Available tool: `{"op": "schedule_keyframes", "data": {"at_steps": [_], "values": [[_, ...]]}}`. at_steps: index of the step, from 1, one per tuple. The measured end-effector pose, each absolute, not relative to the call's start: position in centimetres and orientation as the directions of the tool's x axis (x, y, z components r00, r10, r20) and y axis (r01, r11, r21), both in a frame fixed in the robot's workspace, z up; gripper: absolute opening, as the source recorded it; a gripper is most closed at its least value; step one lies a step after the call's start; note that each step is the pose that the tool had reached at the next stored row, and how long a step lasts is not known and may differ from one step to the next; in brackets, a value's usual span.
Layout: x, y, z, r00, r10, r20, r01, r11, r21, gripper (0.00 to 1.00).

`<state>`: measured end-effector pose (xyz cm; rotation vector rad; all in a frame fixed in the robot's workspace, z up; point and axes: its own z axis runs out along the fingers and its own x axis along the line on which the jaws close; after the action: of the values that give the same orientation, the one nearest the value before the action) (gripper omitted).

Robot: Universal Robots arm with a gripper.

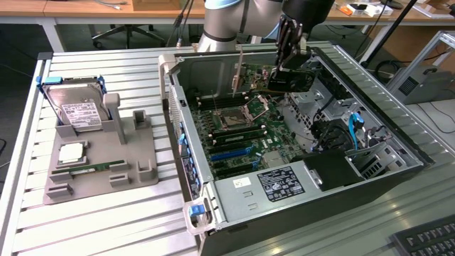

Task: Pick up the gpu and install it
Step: 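Insert the gpu into the slot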

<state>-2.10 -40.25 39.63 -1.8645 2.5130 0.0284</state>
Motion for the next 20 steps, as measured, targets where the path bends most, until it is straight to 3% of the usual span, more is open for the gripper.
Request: {"op": "schedule_keyframes", "data": {"at_steps": [20], "values": [[-2.09, -40.25, 39.63, -0.250, -0.968, -0.021, -0.968, 0.250, 0.007, 0.26]]}}
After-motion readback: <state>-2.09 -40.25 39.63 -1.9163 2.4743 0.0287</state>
